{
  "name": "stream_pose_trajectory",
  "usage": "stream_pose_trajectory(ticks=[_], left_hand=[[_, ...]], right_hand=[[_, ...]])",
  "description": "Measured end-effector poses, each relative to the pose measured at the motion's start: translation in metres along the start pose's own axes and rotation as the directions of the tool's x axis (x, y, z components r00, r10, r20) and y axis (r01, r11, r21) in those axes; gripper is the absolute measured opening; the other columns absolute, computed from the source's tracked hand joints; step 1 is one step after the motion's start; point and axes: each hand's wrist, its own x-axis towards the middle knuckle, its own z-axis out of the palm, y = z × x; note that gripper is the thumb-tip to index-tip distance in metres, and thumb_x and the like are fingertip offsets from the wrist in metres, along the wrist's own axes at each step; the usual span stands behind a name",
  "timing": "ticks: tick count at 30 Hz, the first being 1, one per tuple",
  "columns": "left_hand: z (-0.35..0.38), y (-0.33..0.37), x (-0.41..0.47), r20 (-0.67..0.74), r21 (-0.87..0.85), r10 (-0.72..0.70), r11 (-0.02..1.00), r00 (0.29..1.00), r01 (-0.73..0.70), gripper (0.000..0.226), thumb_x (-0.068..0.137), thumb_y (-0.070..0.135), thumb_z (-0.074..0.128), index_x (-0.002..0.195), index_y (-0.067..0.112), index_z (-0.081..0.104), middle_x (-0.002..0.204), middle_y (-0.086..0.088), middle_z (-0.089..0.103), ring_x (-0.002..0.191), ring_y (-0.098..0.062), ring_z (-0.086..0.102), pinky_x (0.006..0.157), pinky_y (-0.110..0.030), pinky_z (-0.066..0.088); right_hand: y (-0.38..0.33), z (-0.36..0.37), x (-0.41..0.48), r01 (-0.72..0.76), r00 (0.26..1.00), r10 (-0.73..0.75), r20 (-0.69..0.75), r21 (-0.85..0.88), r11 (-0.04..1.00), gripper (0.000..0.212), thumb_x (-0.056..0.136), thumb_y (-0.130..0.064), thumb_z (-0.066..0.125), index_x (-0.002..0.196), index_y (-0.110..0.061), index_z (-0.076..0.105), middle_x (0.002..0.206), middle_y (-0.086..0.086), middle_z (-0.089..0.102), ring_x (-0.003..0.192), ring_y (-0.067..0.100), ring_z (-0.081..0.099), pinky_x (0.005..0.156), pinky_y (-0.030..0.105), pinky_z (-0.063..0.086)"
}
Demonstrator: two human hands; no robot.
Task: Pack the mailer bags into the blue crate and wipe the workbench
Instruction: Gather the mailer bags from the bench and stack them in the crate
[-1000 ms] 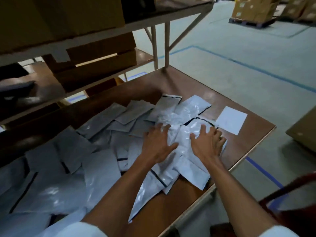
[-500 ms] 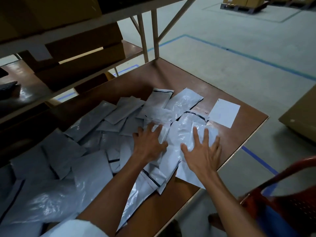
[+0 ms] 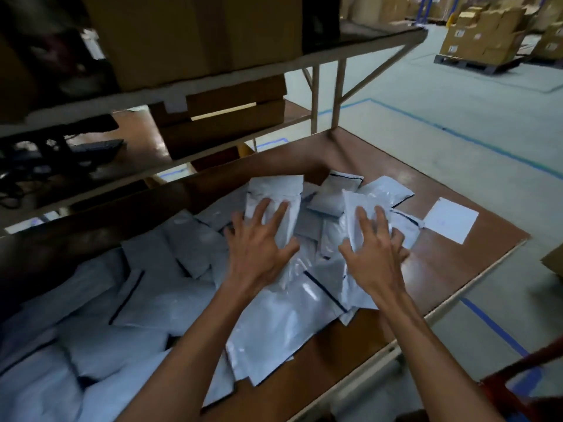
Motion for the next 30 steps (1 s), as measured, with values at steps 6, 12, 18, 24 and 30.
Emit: stream_pose_trajectory(ticks=[6,12,18,24,30], left_hand=[[-0.084,-0.131,-0.089,-0.165,0.07,-0.361,0.924,0.918,0.376,0.085,0.077,0.077,0.033,0.156,0.047,0.025,0.168,-0.002,0.014,0.136,-0.043,0.03,0.109,-0.055,0.03],[-0.159,-0.213,-0.213,-0.342,0.125,-0.669,0.664,0.66,0.737,0.084,0.079,0.077,0.035,0.157,0.047,0.024,0.167,-0.001,0.02,0.117,-0.037,0.034,0.099,-0.057,0.041],[-0.232,-0.246,-0.313,-0.621,0.043,-0.751,0.255,0.226,0.966,0.079,0.088,0.073,0.041,0.158,0.039,0.028,0.166,-0.007,0.022,0.117,-0.044,0.039,0.096,-0.059,0.042],[-0.277,-0.29,-0.364,-0.497,-0.04,-0.867,-0.021,-0.038,0.999,0.071,0.094,0.07,0.039,0.158,0.049,0.014,0.169,-0.004,0.009,0.142,-0.05,0.021,0.113,-0.064,0.024],[-0.265,-0.357,-0.377,-0.245,0.163,-0.968,-0.104,-0.062,0.981,0.064,0.098,0.068,0.027,0.156,0.041,0.025,0.162,-0.016,0.022,0.141,-0.056,0.022,0.11,-0.07,0.027]], right_hand=[[-0.173,0.038,-0.025,0.532,0.843,-0.536,-0.052,0.227,0.816,0.069,0.087,-0.054,0.047,0.15,-0.027,0.043,0.158,0.012,0.038,0.142,0.032,0.039,0.112,0.051,0.033],[-0.31,0.085,-0.096,0.721,0.55,-0.825,0.131,0.423,0.548,0.067,0.086,-0.065,0.047,0.146,-0.037,0.045,0.158,0.001,0.037,0.138,0.032,0.041,0.112,0.051,0.036],[-0.465,0.076,-0.161,0.678,0.215,-0.976,-0.023,0.723,0.132,0.064,0.081,-0.059,0.059,0.134,-0.023,0.063,0.146,0.006,0.053,0.129,0.03,0.051,0.111,0.044,0.039],[-0.588,0.056,-0.247,0.524,-0.018,-0.996,-0.09,0.848,-0.086,0.066,0.088,-0.06,0.056,0.145,-0.027,0.051,0.154,-0.001,0.046,0.139,0.023,0.041,0.117,0.046,0.031],[-0.66,0.1,-0.307,0.653,-0.245,-0.959,0.145,0.755,-0.053,0.067,0.088,-0.064,0.056,0.147,-0.034,0.044,0.155,-0.004,0.04,0.136,0.036,0.038,0.108,0.058,0.034]])
